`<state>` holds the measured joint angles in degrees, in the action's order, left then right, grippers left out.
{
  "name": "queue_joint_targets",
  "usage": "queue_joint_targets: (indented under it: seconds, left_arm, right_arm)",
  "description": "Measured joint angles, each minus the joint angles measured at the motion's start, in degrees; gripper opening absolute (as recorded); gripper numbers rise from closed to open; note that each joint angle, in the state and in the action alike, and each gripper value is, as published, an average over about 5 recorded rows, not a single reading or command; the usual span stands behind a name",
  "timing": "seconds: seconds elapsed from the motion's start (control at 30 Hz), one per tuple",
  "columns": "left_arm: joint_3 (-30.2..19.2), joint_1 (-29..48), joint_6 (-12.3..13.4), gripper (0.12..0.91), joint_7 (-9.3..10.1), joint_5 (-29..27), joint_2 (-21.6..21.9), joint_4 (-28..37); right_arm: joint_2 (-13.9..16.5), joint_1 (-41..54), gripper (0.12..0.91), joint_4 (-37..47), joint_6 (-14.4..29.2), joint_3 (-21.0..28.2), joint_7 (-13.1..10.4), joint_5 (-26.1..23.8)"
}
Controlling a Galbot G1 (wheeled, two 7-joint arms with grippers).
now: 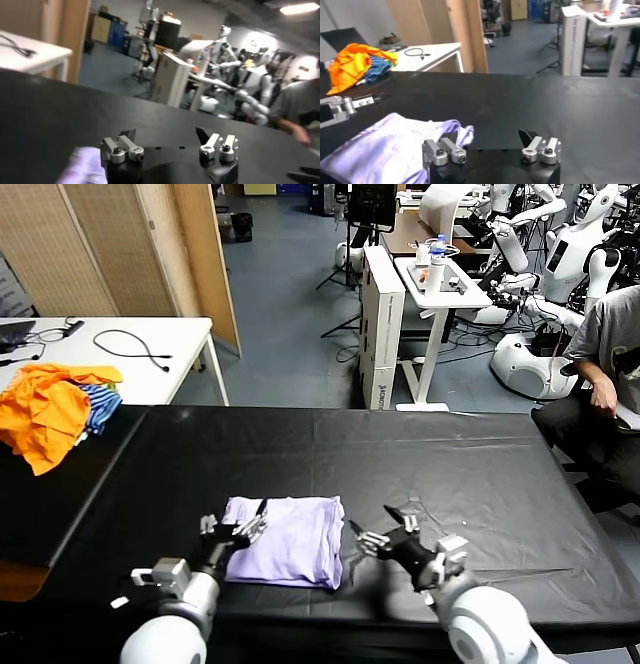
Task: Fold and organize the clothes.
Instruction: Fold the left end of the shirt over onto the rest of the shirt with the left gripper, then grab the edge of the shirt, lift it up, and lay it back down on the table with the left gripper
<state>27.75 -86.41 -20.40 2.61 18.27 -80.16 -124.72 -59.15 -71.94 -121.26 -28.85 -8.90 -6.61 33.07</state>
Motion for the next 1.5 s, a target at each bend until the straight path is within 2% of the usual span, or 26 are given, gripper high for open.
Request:
queue_joint_targets:
  seconds: [0.17, 0.33, 0.6, 0.77, 1.03, 1.33, 1.5]
  left_arm:
    - [1.77, -0.28, 0.74, 0.907, -0.14, -0.52, 0.86, 1.12]
    - [3.83, -0.83, 1.4, 0.907, -0.6, -0.05, 1.55, 2.32]
    - [6.33, -0.96, 3.08, 0.907, -3.09, 1.64, 1.0, 5.32]
    - [6.88, -1.34, 4.33, 0.907, -4.64, 3.21, -0.59, 7.58]
    - [8.03, -2.54, 5.01, 0.907, -5.46, 6.87, -2.24, 9.25]
    - [8.12, -4.0, 5.71, 0.906, -5.91, 7.63, -2.87, 9.3]
    - [7.66, -4.21, 6.03, 0.834, -6.28, 7.28, -3.29, 9.73]
  right_arm:
    - [-1.13, 2.26, 0.907, 3.8, -0.28, 5.12, 1.03, -4.78]
    - [-0.73, 2.06, 0.907, 4.98, -2.42, 6.58, 2.24, -8.79]
    - [-0.42, 0.46, 0.907, 2.66, 1.71, 3.17, 1.7, -4.63]
    - [0.08, -1.18, 0.907, 0.05, 2.07, -1.04, 1.88, -2.34]
    - [1.46, -3.3, 0.907, -3.69, 2.0, -7.03, 1.89, 0.1]
    - [0.95, -3.56, 0.907, -4.36, 1.92, -7.97, 1.88, 0.12]
    - [0.98, -3.72, 0.907, -4.59, 1.91, -8.36, 1.88, 0.12]
